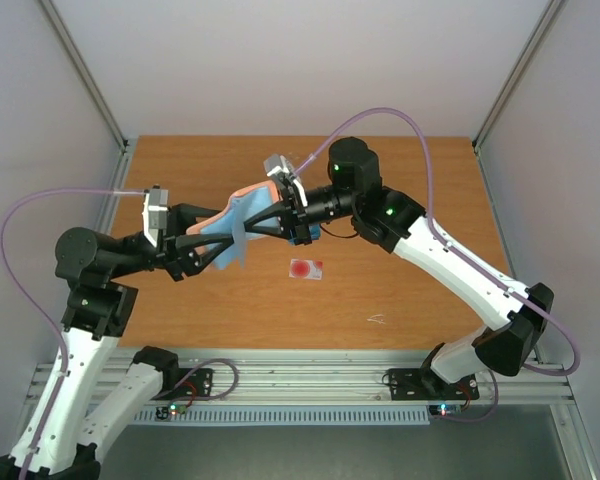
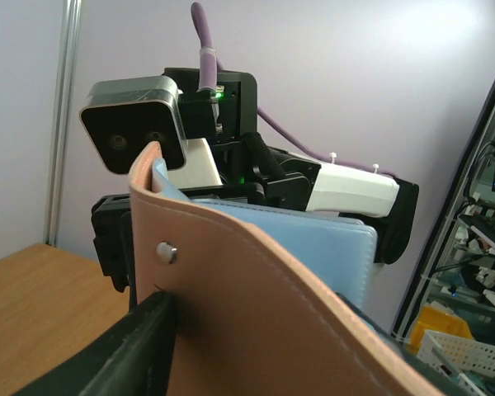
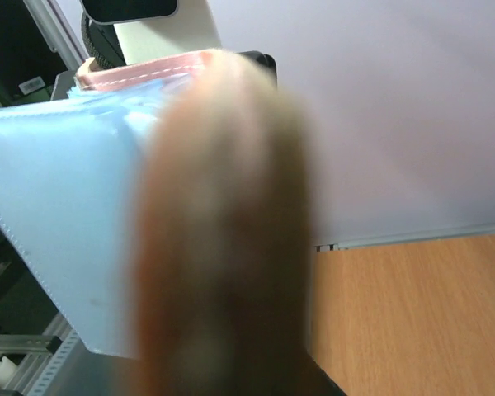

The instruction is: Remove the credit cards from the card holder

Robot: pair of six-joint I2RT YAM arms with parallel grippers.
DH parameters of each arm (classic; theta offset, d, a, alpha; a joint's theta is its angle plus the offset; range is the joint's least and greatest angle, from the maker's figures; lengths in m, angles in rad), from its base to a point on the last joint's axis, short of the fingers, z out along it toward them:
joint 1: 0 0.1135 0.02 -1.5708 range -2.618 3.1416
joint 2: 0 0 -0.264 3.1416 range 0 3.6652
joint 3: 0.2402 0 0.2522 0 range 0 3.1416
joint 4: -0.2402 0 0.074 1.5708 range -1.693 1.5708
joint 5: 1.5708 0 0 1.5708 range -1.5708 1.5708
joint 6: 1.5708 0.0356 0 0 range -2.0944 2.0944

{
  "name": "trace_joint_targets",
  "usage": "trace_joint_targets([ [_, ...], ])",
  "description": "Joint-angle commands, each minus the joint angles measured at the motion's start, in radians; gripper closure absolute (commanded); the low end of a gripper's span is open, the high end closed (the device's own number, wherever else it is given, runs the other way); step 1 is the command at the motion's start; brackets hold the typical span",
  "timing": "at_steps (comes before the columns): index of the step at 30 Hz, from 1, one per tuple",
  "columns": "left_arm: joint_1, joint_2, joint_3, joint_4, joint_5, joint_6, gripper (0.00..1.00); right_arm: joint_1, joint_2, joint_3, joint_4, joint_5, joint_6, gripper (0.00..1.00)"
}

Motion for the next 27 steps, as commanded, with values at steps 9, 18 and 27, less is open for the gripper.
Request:
trace_joint_targets([
  [9,-0.036,-0.023,-0.056,0.034,-0.053,0.043,0.51,-0.137,0.011,0.053,-0.004,0.027,0.138,0.99],
  [18,0.217,-0.185,-0.175,-0.302,-0.413,0.001,0.31,-0.520,0.074,-0.063,-0.699,0.382,0.148,0.98],
  [27,0.346,-0.222,-0.284,-0.531,-0.637,-0.037,0.22,-0.665,0.294,-0.331,-0.711,0.334,0.082,0.96],
])
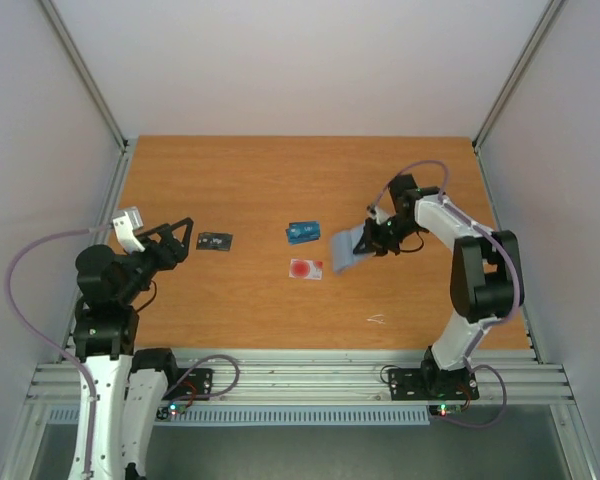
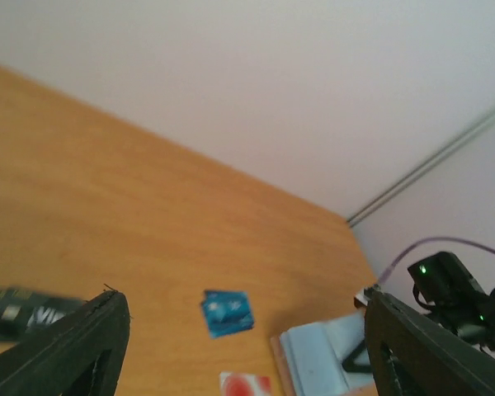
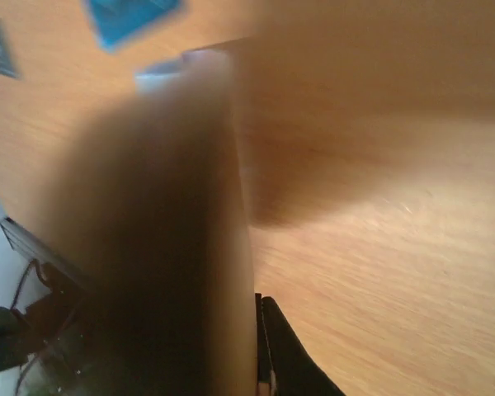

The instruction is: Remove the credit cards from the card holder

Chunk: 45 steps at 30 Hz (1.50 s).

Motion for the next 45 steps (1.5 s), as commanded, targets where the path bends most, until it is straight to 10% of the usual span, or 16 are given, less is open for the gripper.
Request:
trace_joint_targets([
  [1,0.015,-0.013,-0.030,-0.085,-0.079,-0.033,0.22,-0.043,0.062,-0.044,-0.045,0.023,-0.029,0.95],
  [7,0.016,-0.015,-0.051,-0.089,-0.085,-0.038,0.21,-0.085,0.090,-0.038,-0.048,0.132,-0.036,0.75],
  [12,0.017,-0.011,-0.050,-0.086,-0.087,-0.037,0.21,-0.095,0.080,-0.023,-0.051,0.294,-0.003,0.03],
  [22,0.037,-0.044,-0.071,-0.134,-0.202,0.024,0.01,-0.159,-0.420,-0.072,0.237,0.880,0.052,0.02],
  [29,0.062,-0.039,-0.149,-0.134,-0.353,0.083,0.01,-0.158,-0.663,-0.381,0.790,0.820,-0.183,0.02],
  [38,0.071,0.037,-0.257,0.061,-0.668,0.286,0.01,-0.159,-0.683,-0.816,1.285,0.844,-0.195,0.02],
  [45,0.072,0.115,-0.401,0.391,-0.500,0.469,0.01,-0.159,-0.382,-0.939,1.669,0.799,-0.161,0.02],
])
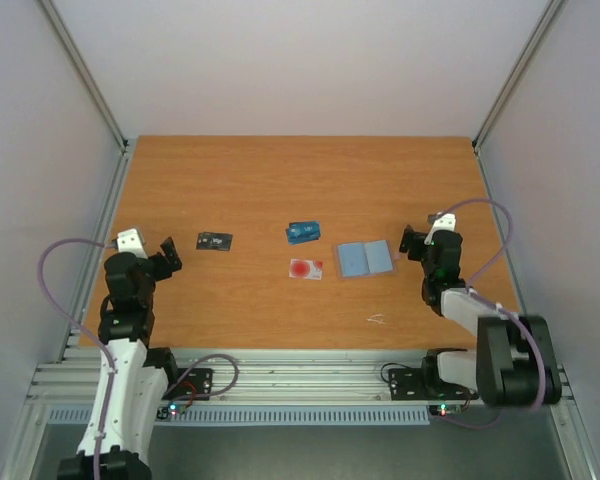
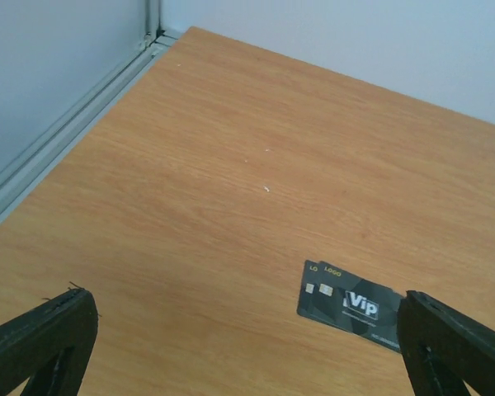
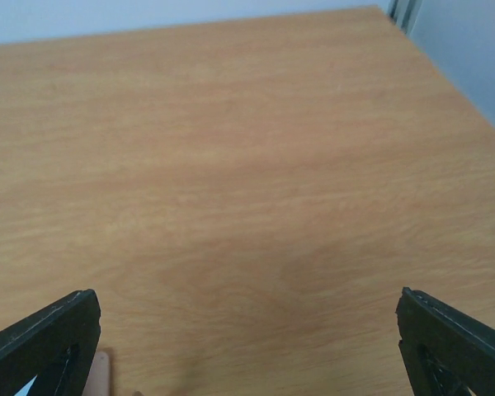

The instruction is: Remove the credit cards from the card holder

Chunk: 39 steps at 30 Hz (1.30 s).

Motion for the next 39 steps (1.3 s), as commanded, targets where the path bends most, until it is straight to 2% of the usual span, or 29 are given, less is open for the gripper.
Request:
trace_joint_targets([
  [1,0.006,0.070,-0.124,0.376,-0.062,0.147,0.01,0.002,0.187,-0.026,0.359,-0.030,-0.007,0.02],
  [4,0.006,0.159,-0.166,0.444,-0.360,0.003,0.01,-0.056,0.228,-0.002,0.357,-0.112,-0.017,0.01],
  [7,0.006,0.244,-0.196,0.571,-0.450,-0.003,0.01,-0.091,0.334,-0.018,0.495,-0.184,-0.003,0.01],
  [9,0.006,0.295,-0.214,0.690,-0.371,0.013,0.01,-0.094,0.426,-0.016,0.602,-0.213,-0.011,0.02],
  [11,0.006,0.364,-0.214,0.779,-0.262,0.028,0.01,-0.096,0.393,0.038,0.418,-0.244,-0.023,0.02],
  [13,0.006,0.456,-0.194,0.843,-0.177,0.041,0.01,-0.097,0.415,0.070,0.406,-0.290,-0.040,0.02],
  [15,0.006,0.540,-0.170,0.915,-0.149,0.069,0.01,-0.098,0.411,0.070,0.401,-0.302,-0.044,0.02],
  [18,0.006,0.667,-0.114,0.972,-0.225,0.092,0.00,-0.098,0.412,0.074,0.396,-0.302,-0.044,0.01],
  [20,0.005,0.733,-0.046,0.949,-0.150,0.105,0.01,-0.098,0.412,0.074,0.395,-0.301,-0.043,0.02],
  [22,0.001,0.767,-0.016,0.940,-0.073,0.153,0.00,-0.097,0.412,0.074,0.394,-0.300,-0.044,0.02],
  [24,0.000,0.786,0.008,0.917,-0.062,0.169,0.01,-0.098,0.412,0.074,0.394,-0.300,-0.044,0.02],
  [28,-0.001,0.797,0.018,0.909,-0.042,0.173,0.01,-0.098,0.411,0.074,0.396,-0.300,-0.044,0.01],
  [31,-0.001,0.774,-0.009,0.933,0.050,0.146,0.01,-0.098,0.410,0.073,0.395,-0.300,-0.044,0.01],
  [33,-0.001,0.802,-0.040,1.056,0.179,0.115,0.01,-0.098,0.411,0.073,0.395,-0.300,-0.044,0.01],
  [36,-0.022,0.923,-0.035,1.189,0.197,0.131,0.01,-0.098,0.410,0.073,0.396,-0.300,-0.044,0.01],
  [37,-0.027,0.919,-0.040,1.184,0.227,0.142,0.01,-0.098,0.411,0.073,0.397,-0.300,-0.045,0.02],
  [39,-0.036,0.952,-0.096,1.313,0.216,0.168,0.01,-0.098,0.410,0.072,0.398,-0.300,-0.046,0.02],
])
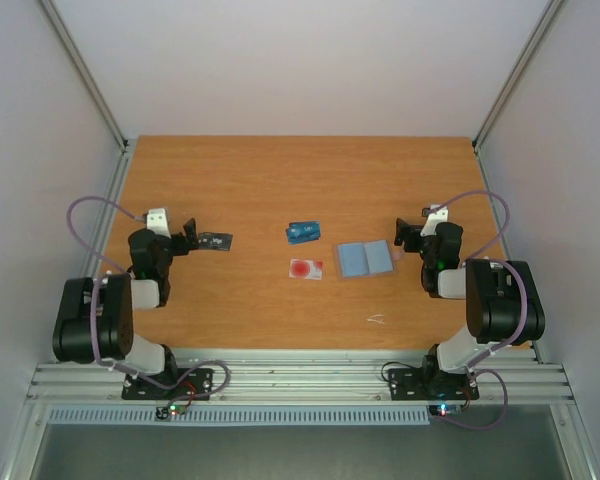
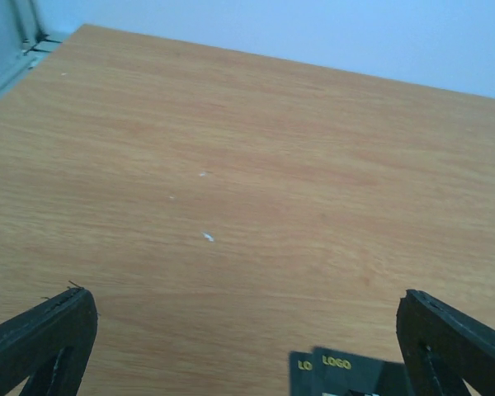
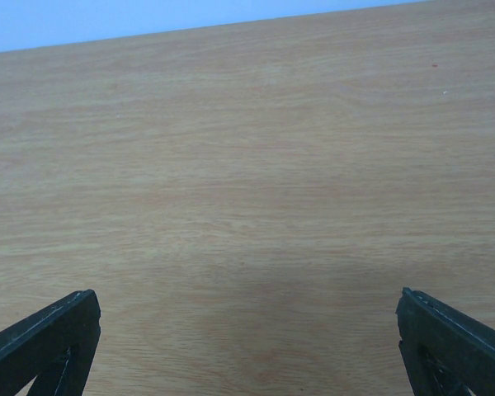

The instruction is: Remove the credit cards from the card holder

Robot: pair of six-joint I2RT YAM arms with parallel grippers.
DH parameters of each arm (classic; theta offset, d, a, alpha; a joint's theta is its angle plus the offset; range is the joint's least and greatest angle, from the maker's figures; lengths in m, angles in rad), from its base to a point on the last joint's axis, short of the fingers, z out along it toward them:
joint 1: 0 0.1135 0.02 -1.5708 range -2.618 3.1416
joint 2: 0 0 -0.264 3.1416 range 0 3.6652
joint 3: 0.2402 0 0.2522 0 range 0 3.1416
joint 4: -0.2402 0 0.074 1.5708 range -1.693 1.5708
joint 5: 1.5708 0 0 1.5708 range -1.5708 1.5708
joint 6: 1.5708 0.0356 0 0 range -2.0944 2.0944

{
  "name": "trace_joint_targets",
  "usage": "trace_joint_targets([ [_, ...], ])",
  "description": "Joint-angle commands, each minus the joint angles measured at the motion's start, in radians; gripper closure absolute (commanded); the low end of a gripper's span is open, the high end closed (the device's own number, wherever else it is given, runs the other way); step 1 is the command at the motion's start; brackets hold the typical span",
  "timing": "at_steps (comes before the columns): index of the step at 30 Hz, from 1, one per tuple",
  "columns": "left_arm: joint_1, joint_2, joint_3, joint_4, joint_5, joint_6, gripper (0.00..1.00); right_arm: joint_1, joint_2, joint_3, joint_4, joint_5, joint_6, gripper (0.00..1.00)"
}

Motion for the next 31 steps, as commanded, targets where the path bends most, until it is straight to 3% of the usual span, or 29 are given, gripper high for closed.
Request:
trace_joint_targets([
  [1,-0.018,0.111,-0.088,0.400,0.043,0.028,0.01,-0.006,-0.006,0.008,0.028,-0.003,-0.018,0.01],
  [2,-0.018,0.140,-0.089,0.444,0.046,0.013,0.00,-0.006,-0.007,0.008,0.028,-0.004,-0.017,0.01],
  [5,-0.018,0.104,-0.050,0.310,0.053,0.020,0.01,-0.005,-0.006,0.008,0.027,-0.003,-0.018,0.02],
  [16,-0.067,0.111,0.018,0.193,-0.020,0.056,0.01,-0.005,-0.005,0.010,0.026,-0.002,-0.018,0.01],
  [31,-0.090,0.110,0.044,0.138,-0.030,0.087,0.01,-0.003,-0.005,0.013,0.020,0.004,-0.019,0.01],
])
